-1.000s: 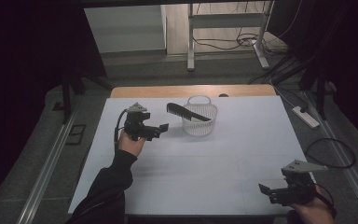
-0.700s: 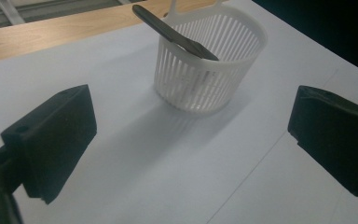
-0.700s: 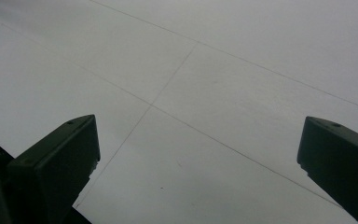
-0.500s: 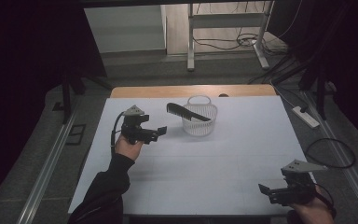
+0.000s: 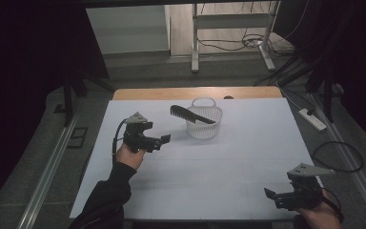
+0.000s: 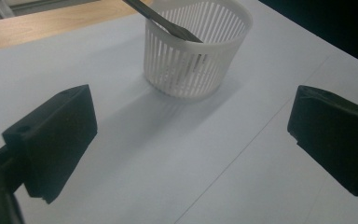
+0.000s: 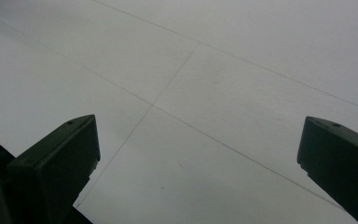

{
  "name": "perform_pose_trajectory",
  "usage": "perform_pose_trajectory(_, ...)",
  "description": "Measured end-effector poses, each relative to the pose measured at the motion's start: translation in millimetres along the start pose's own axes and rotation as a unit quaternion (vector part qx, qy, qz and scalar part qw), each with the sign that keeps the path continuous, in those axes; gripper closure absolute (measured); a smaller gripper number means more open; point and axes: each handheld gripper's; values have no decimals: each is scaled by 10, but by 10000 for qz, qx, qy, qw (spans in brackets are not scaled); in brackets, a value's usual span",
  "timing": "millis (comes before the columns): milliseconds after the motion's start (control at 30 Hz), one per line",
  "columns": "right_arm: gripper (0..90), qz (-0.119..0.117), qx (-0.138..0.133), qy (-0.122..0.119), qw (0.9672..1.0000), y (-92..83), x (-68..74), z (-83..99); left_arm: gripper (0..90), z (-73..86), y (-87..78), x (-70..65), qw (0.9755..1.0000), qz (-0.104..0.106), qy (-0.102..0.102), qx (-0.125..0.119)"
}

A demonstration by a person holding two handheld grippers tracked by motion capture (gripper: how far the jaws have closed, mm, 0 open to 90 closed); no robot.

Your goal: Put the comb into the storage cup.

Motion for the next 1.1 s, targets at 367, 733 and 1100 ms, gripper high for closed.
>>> perform_pose_trajectory(367, 0, -2, -13, -7, 10000, -3, 1, 2, 0, 60, -66, -95, 9999, -61, 60, 67)
perform_pose_trajectory(733, 0, 1, -3, -20, 10000, -2, 6, 1, 0, 146, -175, -147, 10000, -36, 32, 54)
perform_pose_trajectory(1100, 0, 20, 1, -59, 10000, 0, 13, 1, 0, 234, -298, -214, 9999, -119, 56, 105)
Point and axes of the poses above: each handheld gripper's, and its own axes: y roughly forward along the jaws, z roughly out of its underside, x roughly to its left
